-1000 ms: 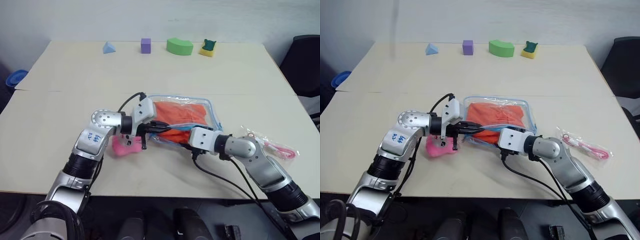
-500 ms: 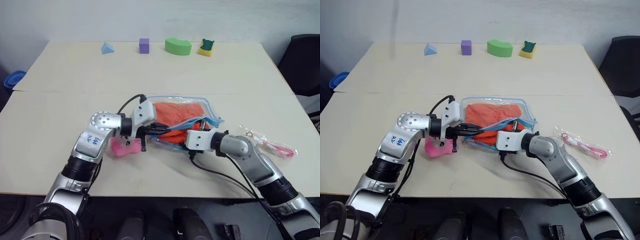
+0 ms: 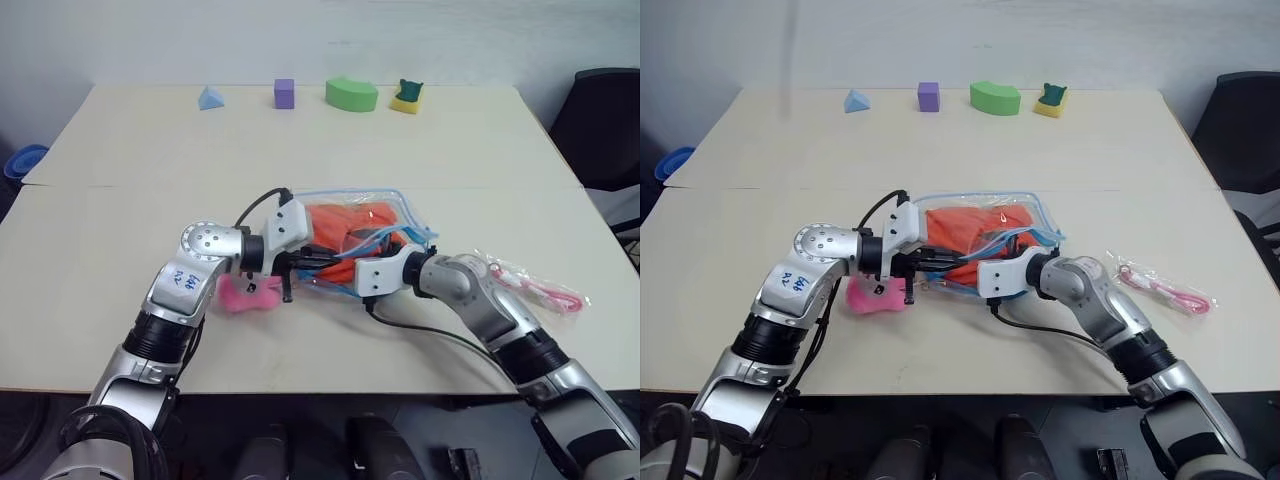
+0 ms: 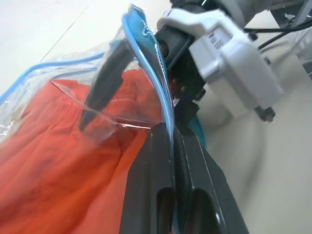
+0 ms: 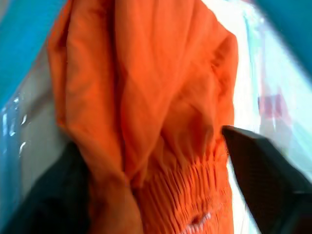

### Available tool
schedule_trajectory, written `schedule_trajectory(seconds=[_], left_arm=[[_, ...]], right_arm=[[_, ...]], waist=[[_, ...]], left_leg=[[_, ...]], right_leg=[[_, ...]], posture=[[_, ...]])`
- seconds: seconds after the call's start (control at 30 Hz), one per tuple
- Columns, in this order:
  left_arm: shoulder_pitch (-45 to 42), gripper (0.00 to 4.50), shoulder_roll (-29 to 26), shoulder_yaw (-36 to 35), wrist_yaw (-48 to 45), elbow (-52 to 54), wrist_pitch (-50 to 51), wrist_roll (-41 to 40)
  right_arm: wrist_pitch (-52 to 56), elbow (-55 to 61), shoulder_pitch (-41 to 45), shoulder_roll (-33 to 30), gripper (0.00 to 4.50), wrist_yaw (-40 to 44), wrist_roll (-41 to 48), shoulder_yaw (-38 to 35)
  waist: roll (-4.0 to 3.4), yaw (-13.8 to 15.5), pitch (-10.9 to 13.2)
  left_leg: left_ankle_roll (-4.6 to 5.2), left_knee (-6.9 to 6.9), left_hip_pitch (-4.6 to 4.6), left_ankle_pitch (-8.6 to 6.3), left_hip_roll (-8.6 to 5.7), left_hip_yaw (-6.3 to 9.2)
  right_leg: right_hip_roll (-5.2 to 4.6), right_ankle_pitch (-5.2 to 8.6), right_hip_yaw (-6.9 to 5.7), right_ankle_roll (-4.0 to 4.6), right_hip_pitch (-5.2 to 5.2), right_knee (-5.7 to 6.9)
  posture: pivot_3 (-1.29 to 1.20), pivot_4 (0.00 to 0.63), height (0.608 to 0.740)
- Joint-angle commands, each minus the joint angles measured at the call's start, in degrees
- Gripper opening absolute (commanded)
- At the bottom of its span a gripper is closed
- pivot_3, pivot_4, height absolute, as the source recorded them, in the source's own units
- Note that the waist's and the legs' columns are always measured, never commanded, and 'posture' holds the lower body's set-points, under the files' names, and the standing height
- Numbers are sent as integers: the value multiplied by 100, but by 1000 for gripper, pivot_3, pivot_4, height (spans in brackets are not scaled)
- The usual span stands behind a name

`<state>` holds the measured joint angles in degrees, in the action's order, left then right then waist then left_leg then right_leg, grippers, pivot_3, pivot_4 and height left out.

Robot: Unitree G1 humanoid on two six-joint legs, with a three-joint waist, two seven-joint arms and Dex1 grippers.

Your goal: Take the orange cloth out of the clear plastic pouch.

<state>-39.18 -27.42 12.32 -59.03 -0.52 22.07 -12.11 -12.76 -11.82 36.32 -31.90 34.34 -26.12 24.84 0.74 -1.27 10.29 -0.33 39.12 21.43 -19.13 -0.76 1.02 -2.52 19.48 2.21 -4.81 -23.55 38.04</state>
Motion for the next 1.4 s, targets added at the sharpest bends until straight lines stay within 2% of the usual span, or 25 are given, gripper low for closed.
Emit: schedule_trajectory(seconds=[0.03, 0.23, 0.27, 0.4, 0.57, 0.8, 0.87, 1.0, 1.17, 1.27, 1.4], left_arm=[[-37, 0, 16, -49, 27, 216, -46, -54], [30, 0, 20, -68, 126, 245, -35, -57], [43, 0, 25, -70, 150, 262, -20, -60], [62, 0, 66, -81, 296, 274, 28, -43], [-38, 0, 104, -116, 674, -128, -121, 235], [-256, 0, 315, -237, 1153, -701, -223, 383], [-328, 0, 388, -220, 1299, -890, -310, 490], [-404, 0, 475, -222, 1491, -1177, -441, 634], [-552, 0, 564, -277, 1726, -1522, -552, 776], [-612, 0, 641, -275, 1611, -1506, -585, 653], [-406, 0, 782, -106, 972, -711, -388, 150]], right_arm=[[-87, -518, 21, 48, 2396, 13, -232, 156], [-253, -677, 14, 42, 237, 130, -235, 208], [-249, -672, 9, 44, 8, 120, -246, 202], [-379, -434, -88, -106, 8, 187, -387, 247], [-747, 441, -503, -610, 8, 236, -345, 12], [-1661, 1232, -1517, -1283, 8, 117, 8, -365], [-1952, 1448, -1857, -1397, 8, 149, 351, -499], [-2540, 1847, -2206, -1727, 8, 500, 990, -568], [-3364, 1838, -2543, -2610, 8, 1078, 1133, -496], [-3268, 1751, -2576, -2857, 8, 1369, 1250, -479], [-2624, 1738, -2268, -2534, 8, 1502, 1488, -557]], waist=[[1, -13, 0], [1, -24, 0], [0, -25, -1], [0, -17, -1], [0, 41, -1], [1, 120, 0], [1, 133, 0], [3, 115, -1], [3, 125, 0], [3, 124, 0], [3, 107, 0]], left_leg=[[0, 0, 0, 0, 0, 1], [-1, 0, 0, 1, 0, 2], [-1, 0, 0, 1, 0, 2], [-1, 0, 0, 1, 0, 3], [0, 0, 2, 0, -1, 5], [1, 0, 2, 0, -2, 0], [1, -1, 2, -1, -2, 1], [2, -1, 2, -1, -2, -1], [2, -1, 1, -1, -2, -2], [3, 0, 1, -1, -2, -2], [2, 0, 1, -1, 0, -1]], right_leg=[[-1, 0, 0, 0, 0, 0], [-1, 0, -1, 0, 1, 1], [-1, 0, -1, 0, 1, 1], [-1, 0, -2, 0, 1, 1], [-4, 0, -4, 0, 3, -6], [-2, 0, -1, 0, 2, -6], [-1, 0, -2, 0, 3, -8], [0, 0, -1, 0, 4, -7], [1, 0, -1, 0, 5, -8], [1, 0, 0, 0, 7, -10], [2, 0, 0, 0, 6, -8]], posture=[[0, 150, 740], [0, 150, 740], [0, 150, 740], [0, 150, 740], [0, 150, 740], [0, 150, 740], [0, 150, 740], [0, 150, 740], [0, 150, 740], [0, 150, 740], [0, 150, 740]])
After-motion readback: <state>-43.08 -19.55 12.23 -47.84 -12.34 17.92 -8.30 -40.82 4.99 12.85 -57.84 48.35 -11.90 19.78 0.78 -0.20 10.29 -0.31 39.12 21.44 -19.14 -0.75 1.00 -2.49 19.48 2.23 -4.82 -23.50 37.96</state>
